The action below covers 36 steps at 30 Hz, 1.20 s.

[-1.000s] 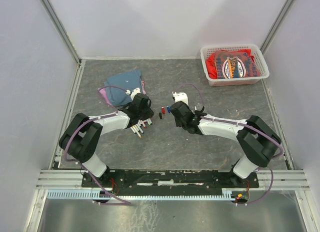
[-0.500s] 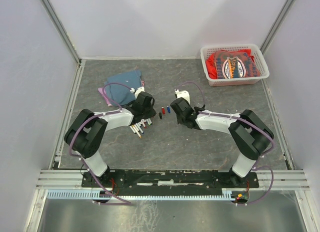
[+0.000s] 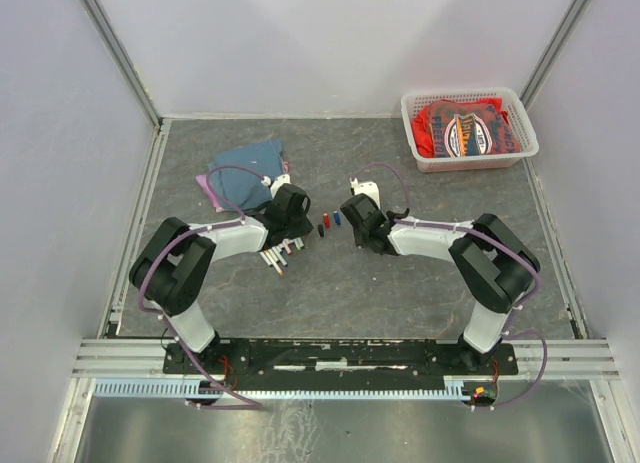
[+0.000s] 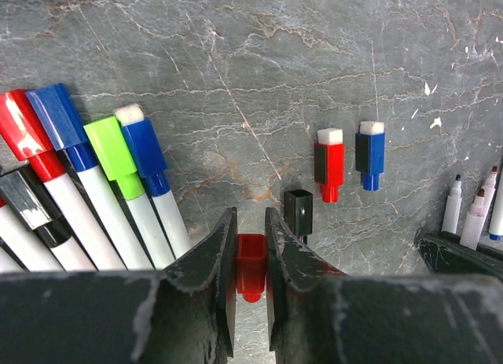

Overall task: Open the pen caps
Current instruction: Place the pen cap at the center of the board.

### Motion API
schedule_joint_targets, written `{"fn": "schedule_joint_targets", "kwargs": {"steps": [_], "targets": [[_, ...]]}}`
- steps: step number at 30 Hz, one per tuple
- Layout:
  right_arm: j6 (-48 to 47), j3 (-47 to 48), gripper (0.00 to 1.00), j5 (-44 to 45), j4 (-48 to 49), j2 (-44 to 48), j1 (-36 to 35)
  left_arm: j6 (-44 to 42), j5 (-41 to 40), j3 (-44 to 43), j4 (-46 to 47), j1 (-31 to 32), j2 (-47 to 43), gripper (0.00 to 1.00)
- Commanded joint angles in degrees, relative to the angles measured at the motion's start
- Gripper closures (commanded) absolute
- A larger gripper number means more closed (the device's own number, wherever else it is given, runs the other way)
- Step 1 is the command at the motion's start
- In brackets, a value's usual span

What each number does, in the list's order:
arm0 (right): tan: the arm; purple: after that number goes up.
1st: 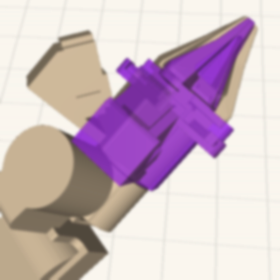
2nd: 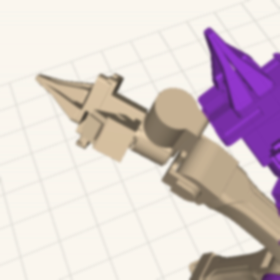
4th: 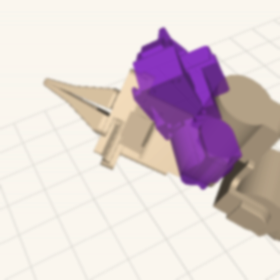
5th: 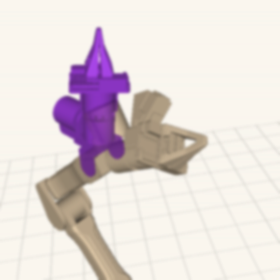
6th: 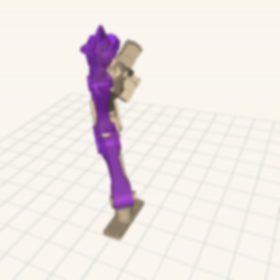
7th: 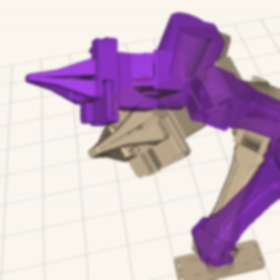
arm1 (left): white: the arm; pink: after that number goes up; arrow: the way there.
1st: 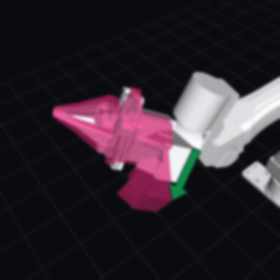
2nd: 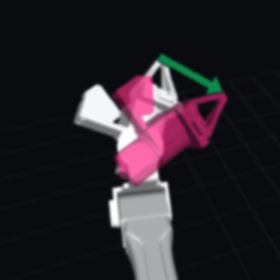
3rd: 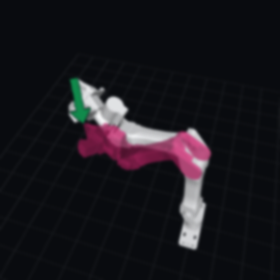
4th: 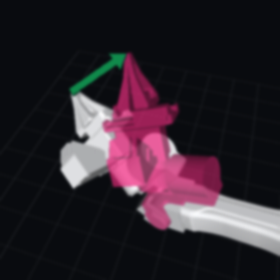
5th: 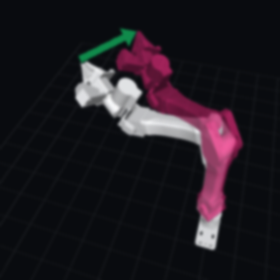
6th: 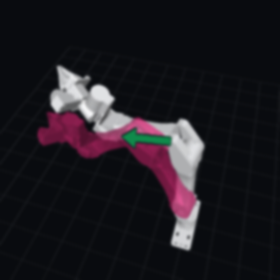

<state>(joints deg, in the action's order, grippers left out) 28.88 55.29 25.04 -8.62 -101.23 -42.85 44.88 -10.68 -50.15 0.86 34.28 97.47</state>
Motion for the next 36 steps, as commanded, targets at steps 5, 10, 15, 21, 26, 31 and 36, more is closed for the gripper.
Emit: {"fn": "schedule_joint_targets", "kwargs": {"steps": [5,10,15,21,26,31,36], "targets": [[0.82,2.15,0.92,-0.93,0.71,-0.74,0.74,-2.17,-1.68,-2.08,0.61,0.77,0.97,0.73],[1.16,1.96,0.92,-1.26,0.95,-1.30,1.03,-1.99,-1.64,-2.12,0.61,1.05,0.93,0.68],[1.26,2.01,0.92,-1.46,0.97,-1.44,1.35,-1.92,-1.64,-2.21,0.54,1.15,0.65,0.65],[1.34,2.03,0.85,-1.66,1.08,-1.89,1.62,-1.64,-1.33,-2.81,-0.42,1.23,-0.02,0.64],[1.36,2.37,0.79,-1.66,0.98,-3.08,1.86,-1.74,-1.68,-2.86,-0.83,1.23,-2.28,0.62],[1.27,2.32,0.77,-1.50,0.95,-3.45,2.39,-1.59,-1.34,-3.48,-1.30,1.29,-2.80,0.62],[1.11,2.14,0.75,-0.86,0.07,-3.09,2.68,-1.29,-1.37,-3.06,-1.04,1.40,-3.39,0.61]]}}
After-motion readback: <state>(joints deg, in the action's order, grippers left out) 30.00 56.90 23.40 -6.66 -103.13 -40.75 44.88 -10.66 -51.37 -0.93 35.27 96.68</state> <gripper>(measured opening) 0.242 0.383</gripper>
